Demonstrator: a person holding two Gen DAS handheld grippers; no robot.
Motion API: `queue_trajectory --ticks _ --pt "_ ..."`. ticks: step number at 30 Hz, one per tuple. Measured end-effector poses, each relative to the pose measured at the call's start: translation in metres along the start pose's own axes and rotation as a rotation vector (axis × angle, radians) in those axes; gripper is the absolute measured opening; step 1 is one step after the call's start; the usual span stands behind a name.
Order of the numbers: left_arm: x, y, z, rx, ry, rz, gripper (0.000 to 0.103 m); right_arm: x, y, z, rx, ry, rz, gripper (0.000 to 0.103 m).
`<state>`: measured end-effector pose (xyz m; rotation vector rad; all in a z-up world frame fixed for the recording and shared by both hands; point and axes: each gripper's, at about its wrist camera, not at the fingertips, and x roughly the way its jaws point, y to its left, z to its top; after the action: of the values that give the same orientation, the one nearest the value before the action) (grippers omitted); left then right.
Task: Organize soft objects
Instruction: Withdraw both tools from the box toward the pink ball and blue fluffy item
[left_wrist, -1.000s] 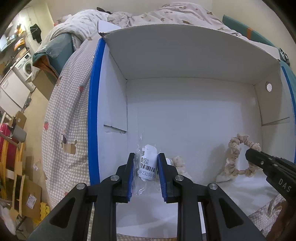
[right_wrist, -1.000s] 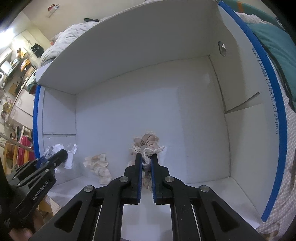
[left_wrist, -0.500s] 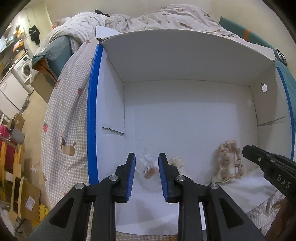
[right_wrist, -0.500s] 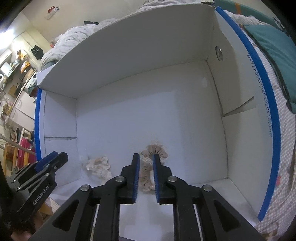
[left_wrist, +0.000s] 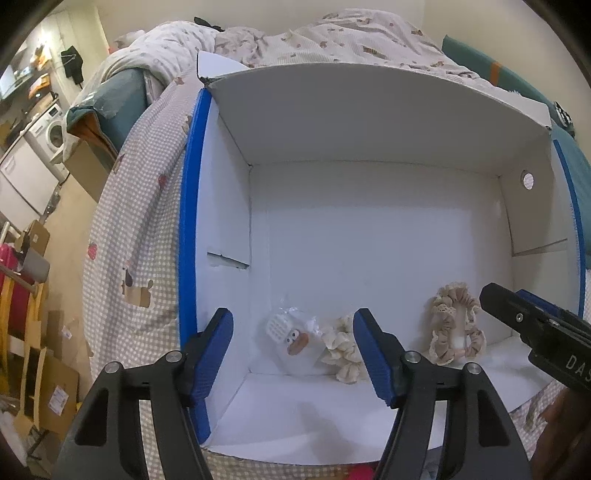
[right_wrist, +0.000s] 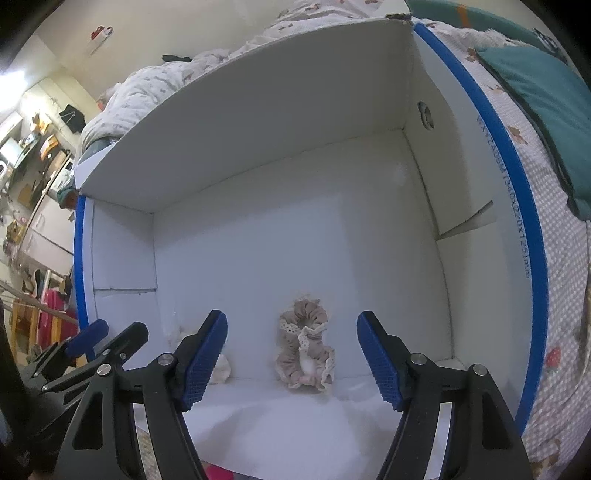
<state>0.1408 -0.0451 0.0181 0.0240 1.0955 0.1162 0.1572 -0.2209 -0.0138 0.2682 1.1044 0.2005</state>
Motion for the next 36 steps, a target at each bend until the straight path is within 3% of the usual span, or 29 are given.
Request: queue_trajectory --ticks 14,19,25,36 --pt "-0.062 0.016 -0.017 0.022 -0.173 0.04 0.065 -0.028 -0.005 -0.011 -0.029 -0.055 -0.019 0.077" --pt "-0.068 0.019 -0.033 0.038 -0.146 0.05 0.065 -0.041 0.002 -0.02 -0.052 -0.06 -0.015 0.077" --pt "-0.076 0.04 -0.051 -0.045 -0.122 0.047 0.065 -0.06 0.006 -0.035 -0.059 -0.065 -0.008 0.077" --pt "-0.091 0.051 -0.074 -0.098 -0.095 0.024 0.065 -0.093 0.01 -0.061 -0.058 -0.049 0.03 0.077"
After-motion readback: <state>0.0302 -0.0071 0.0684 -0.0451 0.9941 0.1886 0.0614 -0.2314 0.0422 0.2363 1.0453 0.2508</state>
